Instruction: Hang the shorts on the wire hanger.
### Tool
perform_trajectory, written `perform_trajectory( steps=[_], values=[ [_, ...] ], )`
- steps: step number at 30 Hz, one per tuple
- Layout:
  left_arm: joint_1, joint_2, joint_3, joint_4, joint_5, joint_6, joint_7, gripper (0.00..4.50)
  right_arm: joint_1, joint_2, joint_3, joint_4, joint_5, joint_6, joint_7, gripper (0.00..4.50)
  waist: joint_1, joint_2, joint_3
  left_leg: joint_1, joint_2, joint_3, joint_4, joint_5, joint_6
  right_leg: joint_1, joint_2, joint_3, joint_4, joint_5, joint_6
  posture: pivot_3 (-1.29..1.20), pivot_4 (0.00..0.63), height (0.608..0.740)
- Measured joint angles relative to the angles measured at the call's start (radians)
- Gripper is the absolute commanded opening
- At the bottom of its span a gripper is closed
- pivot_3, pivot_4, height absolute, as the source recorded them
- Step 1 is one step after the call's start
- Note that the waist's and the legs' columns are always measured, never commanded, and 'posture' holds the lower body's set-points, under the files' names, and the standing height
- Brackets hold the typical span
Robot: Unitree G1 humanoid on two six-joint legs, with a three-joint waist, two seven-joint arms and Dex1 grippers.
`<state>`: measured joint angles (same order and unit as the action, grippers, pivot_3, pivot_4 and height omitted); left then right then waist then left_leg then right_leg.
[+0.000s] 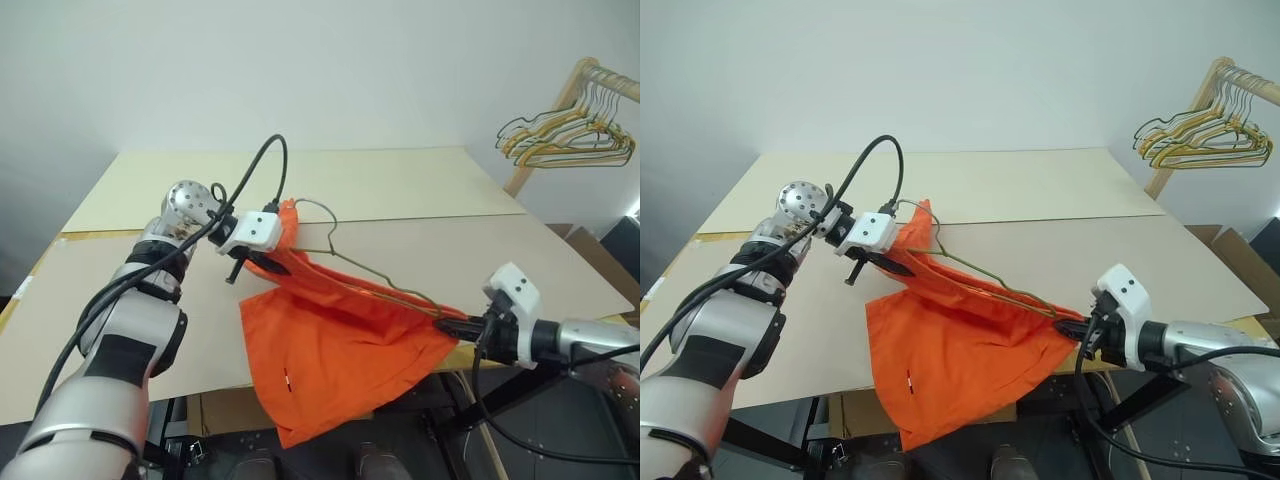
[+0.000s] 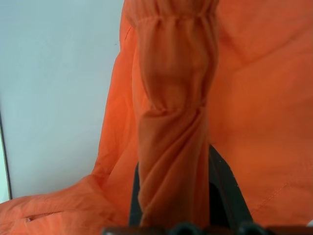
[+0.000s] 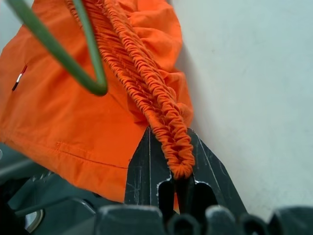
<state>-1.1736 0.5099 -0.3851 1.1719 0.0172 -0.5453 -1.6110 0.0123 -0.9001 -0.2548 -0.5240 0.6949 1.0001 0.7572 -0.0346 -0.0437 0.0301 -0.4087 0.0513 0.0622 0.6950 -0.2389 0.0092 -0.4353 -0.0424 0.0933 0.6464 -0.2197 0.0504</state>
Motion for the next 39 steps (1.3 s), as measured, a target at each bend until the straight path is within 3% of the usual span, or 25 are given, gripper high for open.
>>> perform_trajectory(
  steps=[5,19,25,29,30,32,39],
  values=[
    [0.000,-0.009,0.028,0.001,0.002,0.021,0.005,0.00,0.014,-0.012,-0.007,-0.008,0.000,-0.010,0.005,0.04,-0.004,0.000,0.000,0.000,0.000,0.000,0.000,0.000,0.000,0.000,0.000,0.000,0.000,0.000,0.000,-0.02,0.000,0.740],
    [0.004,-0.008,-0.010,0.002,0.170,-0.047,0.131,0.00,0.010,-0.055,-0.034,-0.022,0.032,-0.033,0.046,0.04,-0.004,0.000,0.000,0.000,0.000,0.000,0.000,0.000,0.000,0.000,0.000,0.000,0.000,0.000,0.000,-0.03,0.000,0.740],
    [-0.001,-0.008,-0.013,0.019,0.219,-0.059,0.180,0.00,-0.090,-0.097,-0.029,-0.063,0.069,0.001,0.037,0.04,-0.007,0.000,0.000,0.000,0.000,0.000,-0.001,0.000,0.000,0.000,0.000,0.000,0.000,0.000,0.000,-0.03,0.000,0.740],
    [-0.009,-0.010,-0.021,0.034,0.261,-0.060,0.218,0.00,-0.208,-0.087,0.081,-0.112,0.079,0.073,-0.036,0.04,-0.010,0.000,0.000,0.001,0.000,0.000,-0.001,0.000,0.000,0.000,0.000,0.000,0.000,0.000,0.000,-0.03,0.000,0.740],
    [-0.010,-0.014,-0.023,0.039,0.266,-0.060,0.225,0.00,-0.225,-0.083,0.104,-0.118,0.079,0.086,-0.048,0.63,-0.009,0.000,0.000,0.000,0.000,0.000,-0.001,0.000,0.000,-0.001,0.000,0.000,0.000,0.000,0.000,-0.03,0.000,0.740],
    [-0.011,-0.021,-0.023,0.049,0.280,-0.056,0.237,0.00,-0.251,-0.082,0.156,-0.120,0.075,0.113,-0.070,1.17,-0.006,0.000,0.000,-0.001,0.000,0.000,-0.001,0.000,0.000,-0.001,0.000,0.000,0.000,0.001,-0.002,-0.03,0.000,0.740],
    [-0.021,-0.029,-0.022,0.065,0.297,-0.043,0.252,0.00,-0.258,-0.095,0.188,-0.115,0.073,0.182,-0.107,3.72,-0.005,0.000,0.000,-0.001,0.000,0.000,0.000,0.000,0.000,-0.001,-0.001,0.000,0.000,0.001,-0.002,-0.03,0.000,0.740]
  ],
)
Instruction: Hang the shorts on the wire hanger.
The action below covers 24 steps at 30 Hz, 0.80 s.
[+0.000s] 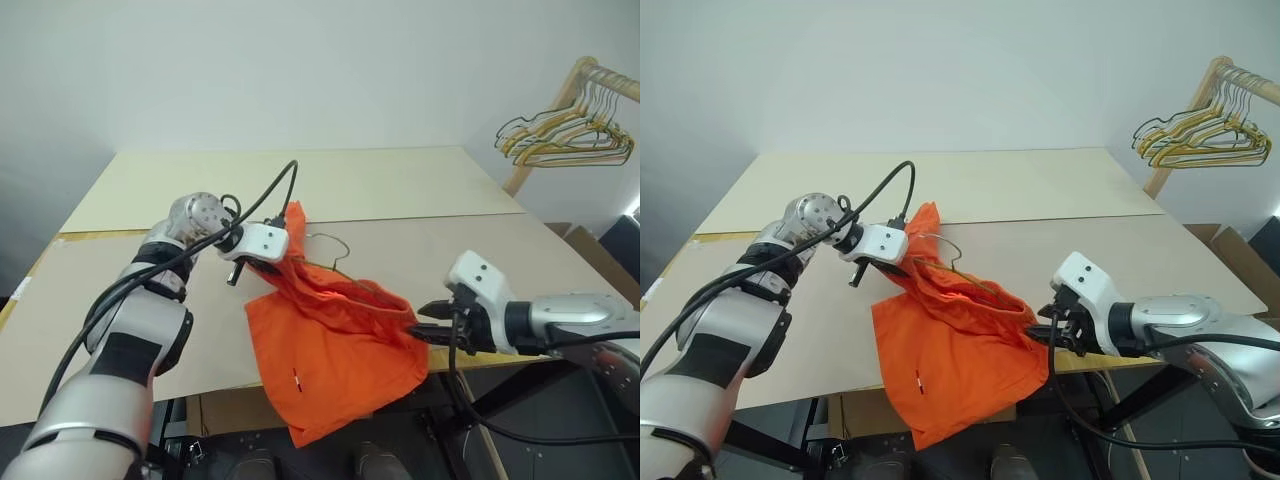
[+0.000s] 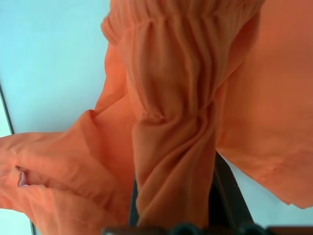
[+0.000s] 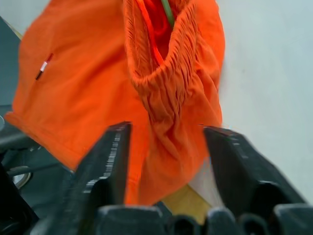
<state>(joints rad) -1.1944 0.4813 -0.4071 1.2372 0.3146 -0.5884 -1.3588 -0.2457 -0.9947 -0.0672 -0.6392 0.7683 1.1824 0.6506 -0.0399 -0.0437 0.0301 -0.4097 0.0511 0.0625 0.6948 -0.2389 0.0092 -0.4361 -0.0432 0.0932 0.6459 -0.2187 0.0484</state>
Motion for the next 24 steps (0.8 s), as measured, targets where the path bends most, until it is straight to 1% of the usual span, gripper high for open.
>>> perform_trajectory(
  steps=[2,6,9,10,12,13,14,16,18,21,22,24],
  values=[
    [-0.012,-0.002,0.001,0.001,0.000,0.000,0.002,0.00,0.015,-0.009,-0.032,0.002,0.000,0.007,-0.005,4.47,0.000,0.000,0.000,0.000,0.000,0.000,0.000,0.000,0.000,0.000,0.000,0.000,0.000,0.000,0.000,-0.03,0.000,0.740],
    [-0.017,0.000,0.003,0.004,0.000,0.000,0.002,0.00,-0.003,-0.026,-0.153,0.019,0.021,0.009,-0.004,4.47,-0.002,0.000,0.000,0.000,0.000,0.000,0.000,0.000,0.000,0.000,0.000,0.000,0.000,0.000,0.000,-0.02,0.000,0.740],
    [-0.021,-0.006,0.003,0.007,0.000,0.000,0.000,0.00,-0.127,-0.001,-0.213,0.013,0.090,0.013,-0.009,4.47,-0.007,0.000,0.000,0.002,0.000,-0.001,-0.001,0.000,0.000,0.000,0.001,0.000,0.000,-0.001,0.001,-0.03,0.000,0.740],
    [-0.023,-0.006,0.004,0.009,0.000,0.000,-0.002,0.00,-0.185,0.028,-0.195,0.006,0.107,0.016,-0.019,4.47,-0.009,0.000,0.000,0.002,0.000,-0.001,-0.002,0.000,0.000,0.000,0.001,0.000,0.000,-0.001,0.001,-0.03,0.000,0.740],
    [-0.028,-0.012,0.007,0.011,0.000,0.001,-0.007,0.00,-0.273,0.094,-0.108,-0.003,0.114,0.018,-0.042,4.47,-0.012,0.000,0.000,0.002,0.000,-0.001,-0.002,0.000,0.000,0.000,0.001,0.000,0.001,-0.001,0.001,-0.03,0.000,0.740],
    [-0.030,-0.015,0.009,0.012,0.000,0.002,-0.008,0.00,-0.310,0.132,-0.045,0.001,0.106,0.020,-0.056,4.47,-0.013,0.000,0.000,0.002,0.000,-0.001,-0.002,0.000,0.000,0.000,0.001,0.000,0.001,-0.001,0.000,-0.04,0.000,0.740],
    [-0.031,-0.016,0.011,0.014,0.000,0.003,-0.009,0.00,-0.352,0.181,0.032,0.018,0.087,0.023,-0.076,4.47,-0.014,0.000,0.000,0.001,0.000,-0.001,-0.002,0.000,0.000,-0.001,0.001,0.000,0.001,0.000,-0.001,-0.04,0.000,0.740],
    [-0.035,-0.022,0.012,0.016,0.000,0.004,-0.010,0.00,-0.408,0.244,0.131,0.065,0.050,0.026,-0.104,4.47,-0.014,0.000,0.000,-0.001,0.000,0.000,-0.001,0.000,0.000,-0.002,0.001,0.000,0.001,0.002,-0.004,-0.03,0.000,0.740],
    [-0.040,-0.023,0.014,0.019,0.000,0.008,-0.010,0.00,-0.469,0.302,0.216,0.139,-0.007,0.025,-0.130,4.47,-0.012,0.000,0.000,-0.004,0.000,0.000,0.000,0.000,0.001,-0.003,0.000,0.000,0.000,0.002,-0.005,-0.03,0.000,0.740],
    [-0.043,-0.023,0.018,0.020,0.000,0.012,-0.010,0.00,-0.506,0.349,0.265,0.226,-0.065,0.022,-0.141,3.90,-0.005,0.000,0.000,-0.005,0.000,0.000,0.000,-0.001,0.001,-0.003,0.000,0.000,0.000,0.003,-0.005,-0.02,0.000,0.740],
    [-0.043,-0.022,0.019,0.021,0.000,0.013,-0.010,0.00,-0.515,0.358,0.273,0.248,-0.081,0.020,-0.141,3.63,-0.004,0.000,0.000,-0.005,0.000,0.000,0.000,-0.001,0.002,-0.004,0.000,-0.001,0.000,0.003,-0.005,-0.02,0.000,0.740],
    [-0.043,-0.022,0.021,0.021,0.000,0.016,-0.011,0.00,-0.525,0.366,0.289,0.282,-0.111,0.016,-0.135,2.85,-0.003,0.000,0.000,-0.005,0.000,-0.001,0.000,-0.001,0.002,-0.003,0.000,-0.001,0.000,0.003,-0.005,-0.01,0.000,0.740]
  ],
)
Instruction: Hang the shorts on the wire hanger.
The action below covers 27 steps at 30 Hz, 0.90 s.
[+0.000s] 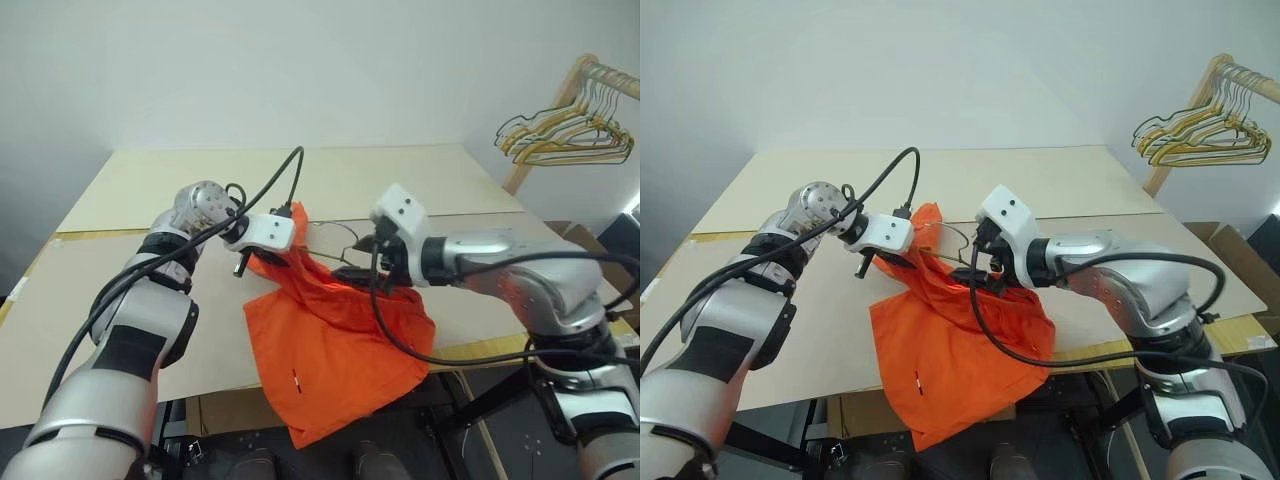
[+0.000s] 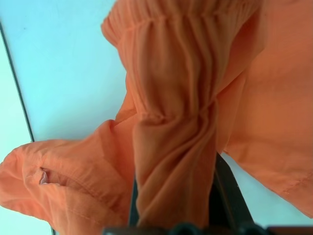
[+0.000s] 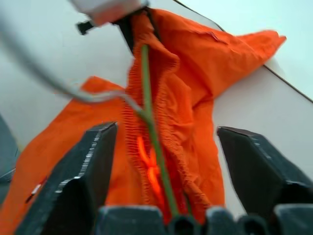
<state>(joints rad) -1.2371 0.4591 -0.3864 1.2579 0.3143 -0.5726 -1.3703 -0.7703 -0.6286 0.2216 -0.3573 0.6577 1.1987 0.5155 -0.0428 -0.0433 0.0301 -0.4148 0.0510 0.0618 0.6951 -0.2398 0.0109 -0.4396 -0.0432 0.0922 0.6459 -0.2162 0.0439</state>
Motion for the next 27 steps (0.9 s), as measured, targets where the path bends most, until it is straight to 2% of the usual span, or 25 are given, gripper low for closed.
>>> perform_trajectory(
  steps=[7,8,14,17,23,27],
  values=[
    [0.000,0.008,0.018,0.000,-0.001,0.008,-0.017,0.00,-0.003,0.030,0.019,0.032,-0.051,-0.045,0.055,0.26,-0.005,0.000,0.000,0.001,0.000,0.000,0.000,0.000,0.000,0.000,0.000,0.000,0.002,0.000,0.000,0.00,0.000,0.740],
    [0.000,0.012,0.018,0.000,-0.001,0.010,-0.020,0.00,-0.003,0.031,0.030,0.027,-0.052,-0.056,0.070,0.02,-0.005,0.000,0.000,0.001,0.000,0.000,0.000,0.000,0.000,0.000,0.001,0.000,0.002,0.000,0.000,0.00,0.000,0.740],
    [0.000,0.019,0.054,0.000,-0.017,0.019,-0.058,0.00,0.003,0.019,0.052,0.019,-0.102,-0.141,0.125,0.02,0.000,0.000,0.000,0.001,0.000,-0.001,0.000,0.000,0.000,0.000,0.000,-0.001,0.001,0.000,0.000,0.01,0.000,0.740],
    [0.000,0.013,0.093,0.000,-0.055,0.051,-0.101,0.76,0.017,-0.006,0.055,0.020,-0.137,-0.198,0.163,0.00,0.003,0.000,0.000,0.000,0.000,-0.001,0.000,0.000,0.000,0.000,0.000,-0.001,0.001,0.000,0.000,0.01,0.000,0.740],
    [-0.029,0.004,0.167,-0.005,-0.127,0.077,-0.177,2.79,0.052,-0.051,0.055,0.038,-0.175,-0.259,0.240,0.00,-0.002,0.000,0.000,0.001,0.000,-0.001,0.000,0.000,0.000,0.000,0.000,-0.001,0.001,0.000,0.000,0.03,0.000,0.740],
    [-0.052,0.044,0.178,-0.005,-0.136,0.079,-0.190,4.17,0.074,-0.080,0.043,0.038,-0.186,-0.277,0.273,0.00,-0.002,0.000,0.000,0.002,0.000,-0.001,0.000,0.000,0.000,0.000,0.001,-0.001,0.001,0.000,0.000,0.03,0.000,0.740]
  ],
)
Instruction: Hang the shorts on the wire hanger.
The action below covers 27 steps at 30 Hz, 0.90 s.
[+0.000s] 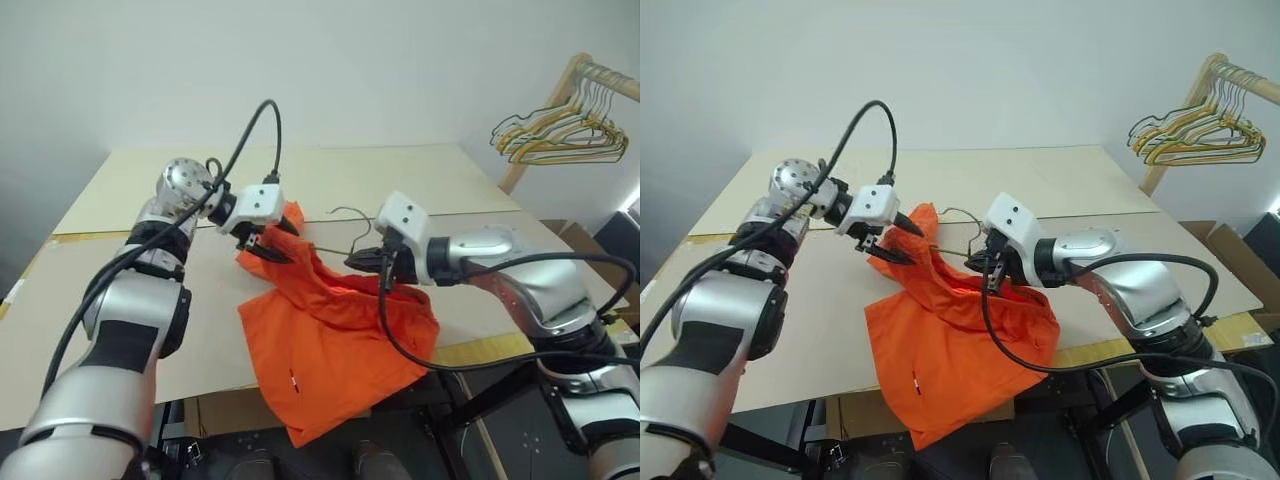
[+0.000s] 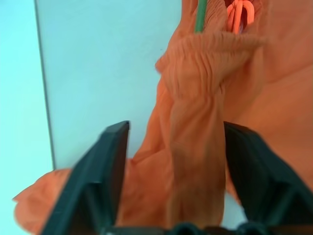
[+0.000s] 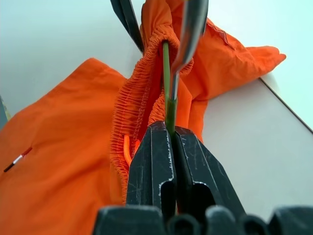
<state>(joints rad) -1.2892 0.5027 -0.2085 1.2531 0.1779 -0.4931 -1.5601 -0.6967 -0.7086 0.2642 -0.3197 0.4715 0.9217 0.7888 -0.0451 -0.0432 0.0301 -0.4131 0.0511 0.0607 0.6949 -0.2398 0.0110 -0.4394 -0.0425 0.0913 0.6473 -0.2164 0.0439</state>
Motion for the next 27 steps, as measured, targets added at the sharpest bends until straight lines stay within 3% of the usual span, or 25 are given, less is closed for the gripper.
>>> perform_trajectory(
  steps=[1,12,15,26,27],
  values=[
    [0.000,0.013,0.000,0.000,0.004,-0.002,0.005,4.47,0.006,-0.006,-0.001,0.000,-0.001,0.000,0.007,0.00,0.000,0.000,0.000,0.000,0.000,0.000,0.000,0.000,0.000,0.000,0.000,0.000,0.000,0.000,0.000,0.03,0.000,0.740],
    [0.032,0.017,-0.074,0.026,0.139,-0.070,0.245,4.47,0.011,-0.032,-0.046,-0.031,0.000,0.002,0.036,0.00,0.019,0.000,0.000,0.000,0.000,0.000,0.000,0.000,0.000,0.000,0.000,0.000,0.000,0.000,0.000,0.00,0.000,0.740],
    [0.033,0.016,-0.112,0.030,0.186,-0.092,0.293,3.82,0.013,-0.034,-0.051,-0.045,0.003,0.004,0.036,0.00,0.020,0.000,0.000,0.000,0.000,0.000,0.000,0.000,0.000,0.000,0.000,0.000,0.000,0.000,0.000,-0.01,0.000,0.740],
    [0.033,0.013,-0.128,0.056,0.230,-0.099,0.408,0.10,0.036,-0.051,-0.076,-0.065,0.006,0.032,0.038,0.00,0.022,0.000,0.000,0.000,0.000,0.000,0.000,0.000,0.000,0.000,0.000,0.000,0.000,0.000,0.000,-0.01,0.000,0.740],
    [0.033,0.012,-0.128,0.056,0.230,-0.098,0.413,0.04,0.036,-0.051,-0.078,-0.066,0.008,0.034,0.038,0.00,0.022,0.000,0.000,0.000,0.000,0.000,0.000,0.000,0.000,0.000,0.000,0.000,0.000,0.000,0.000,-0.01,0.000,0.740]
  ],
)
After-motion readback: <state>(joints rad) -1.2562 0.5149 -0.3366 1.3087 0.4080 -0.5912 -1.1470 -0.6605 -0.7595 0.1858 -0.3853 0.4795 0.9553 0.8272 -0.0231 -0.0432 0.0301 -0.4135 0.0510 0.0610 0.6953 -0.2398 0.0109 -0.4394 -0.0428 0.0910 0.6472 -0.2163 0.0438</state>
